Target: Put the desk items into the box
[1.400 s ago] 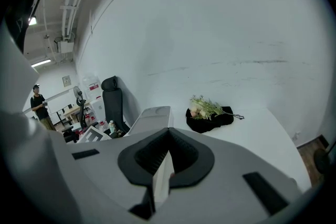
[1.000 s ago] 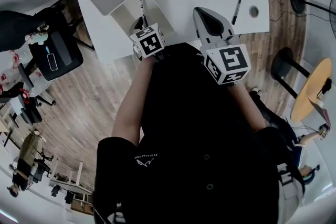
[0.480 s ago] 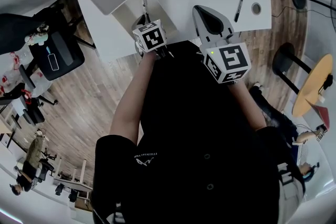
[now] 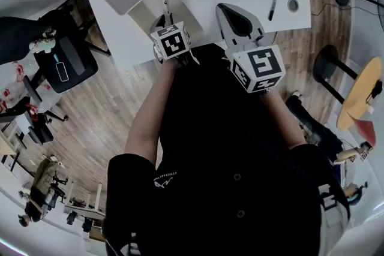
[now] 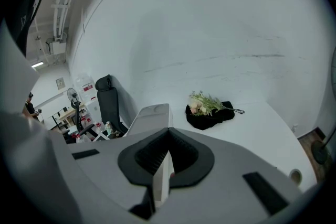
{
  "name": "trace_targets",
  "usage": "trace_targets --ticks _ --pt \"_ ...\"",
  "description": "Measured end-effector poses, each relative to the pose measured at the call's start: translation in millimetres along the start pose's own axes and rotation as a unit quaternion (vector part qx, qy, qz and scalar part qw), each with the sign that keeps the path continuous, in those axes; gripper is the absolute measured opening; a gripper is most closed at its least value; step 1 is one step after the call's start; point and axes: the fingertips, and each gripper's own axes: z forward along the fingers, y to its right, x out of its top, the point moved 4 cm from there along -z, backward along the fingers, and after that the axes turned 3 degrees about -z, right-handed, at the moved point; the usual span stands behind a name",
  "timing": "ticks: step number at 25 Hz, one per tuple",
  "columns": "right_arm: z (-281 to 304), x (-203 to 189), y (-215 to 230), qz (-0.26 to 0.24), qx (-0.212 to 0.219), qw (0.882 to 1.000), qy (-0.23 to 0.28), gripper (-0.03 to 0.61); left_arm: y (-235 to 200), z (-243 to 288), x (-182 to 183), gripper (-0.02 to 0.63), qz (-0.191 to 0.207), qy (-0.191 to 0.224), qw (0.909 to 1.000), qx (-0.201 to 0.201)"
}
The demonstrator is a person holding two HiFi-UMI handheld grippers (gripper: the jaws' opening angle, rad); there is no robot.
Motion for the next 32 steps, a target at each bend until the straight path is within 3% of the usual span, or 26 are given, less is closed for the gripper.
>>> trace_targets --ticks 3,6,14,24,32 --pt "-1.9 0.7 -4.8 -0.002 0.001 1.000 0.004 -0.002 3.1 -11.8 7.0 0.086 0.016 0.020 0.9996 -0.007" --pt "-4.5 1.2 -11.6 -0.006 0.007 1.000 0.010 -0.002 3.1 -21.7 10.6 0.009 0.029 0.046 0.9982 -0.024" --pt "-17.6 0.9 -24.3 -0.017 0.020 0.999 0.021 -0.002 6.8 -71.8 21.1 0.006 0.041 0.118 0.9911 -0.046" --pt "-38.5 -3.3 -38.0 -0.039 0.055 0.997 0.035 -0.002 22.2 -150.0 22.4 0.006 0.084 0.233 0.9667 -0.065" --pt "-64.1 -9.0 -50.0 -0.059 0.078 0.993 0.059 -0.002 31.8 -214.0 6.4 0.006 0.052 0.314 0.9452 -0.074"
